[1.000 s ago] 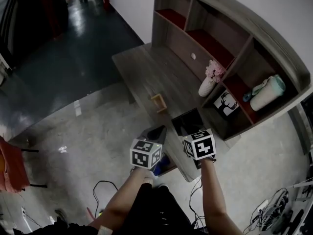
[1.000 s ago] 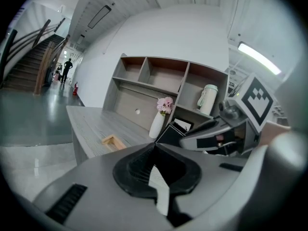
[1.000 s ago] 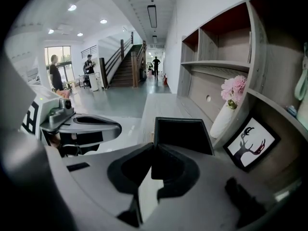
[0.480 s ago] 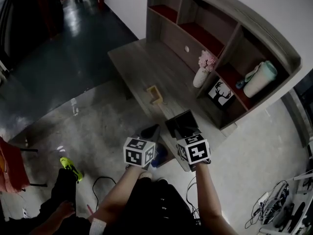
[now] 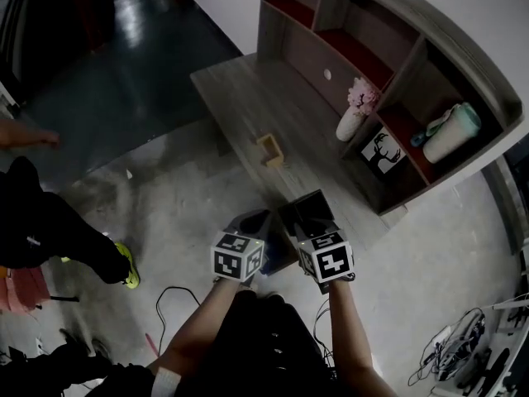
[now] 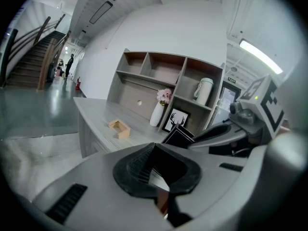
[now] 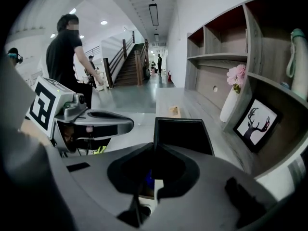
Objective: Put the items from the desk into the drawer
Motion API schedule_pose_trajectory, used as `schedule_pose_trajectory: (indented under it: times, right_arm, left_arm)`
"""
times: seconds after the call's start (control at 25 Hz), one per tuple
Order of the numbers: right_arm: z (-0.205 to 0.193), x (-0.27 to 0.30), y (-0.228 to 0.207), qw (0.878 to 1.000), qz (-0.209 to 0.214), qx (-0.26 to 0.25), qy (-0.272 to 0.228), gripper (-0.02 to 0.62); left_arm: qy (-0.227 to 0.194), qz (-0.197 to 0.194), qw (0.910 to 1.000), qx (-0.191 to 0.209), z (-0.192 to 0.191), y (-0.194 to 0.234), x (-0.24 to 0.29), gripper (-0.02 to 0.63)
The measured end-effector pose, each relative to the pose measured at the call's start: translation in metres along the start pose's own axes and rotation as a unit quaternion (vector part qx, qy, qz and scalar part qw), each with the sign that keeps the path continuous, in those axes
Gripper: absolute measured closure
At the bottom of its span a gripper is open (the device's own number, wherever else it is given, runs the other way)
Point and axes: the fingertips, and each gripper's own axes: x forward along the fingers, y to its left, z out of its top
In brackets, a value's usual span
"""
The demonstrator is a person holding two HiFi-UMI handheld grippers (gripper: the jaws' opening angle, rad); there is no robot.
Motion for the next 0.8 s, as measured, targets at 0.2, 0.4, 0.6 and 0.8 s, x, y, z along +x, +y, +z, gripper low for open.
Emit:
schedule_pose_trajectory:
  times: [0.2,0.4,0.6,0.8]
  right_arm:
    - [-0.003,0.013,0.019,1.000,0.020,-0.015,0.011,0.557]
    - [-0.002,0.028,0.046,0.998,0.049,-0.037,0.021,0.557]
    - [-0.007,0.041,0.069,0.995,0.070,-0.060,0.034,0.556]
    - [-0.015,0.053,0.085,0.989,0.051,-0.133,0.049,0.557]
  left_arm:
    - [-0.003,0.017,0.9998,-0.013,-0.007,0.016,-0.010,0.595]
    - [-0.003,0.042,0.9986,-0.031,-0.016,0.036,-0.023,0.595]
    - [-0.006,0.062,0.9970,-0.045,-0.026,0.051,-0.035,0.595]
    - [-0.007,0.080,0.9951,-0.058,-0.038,0.065,-0.046,0.595]
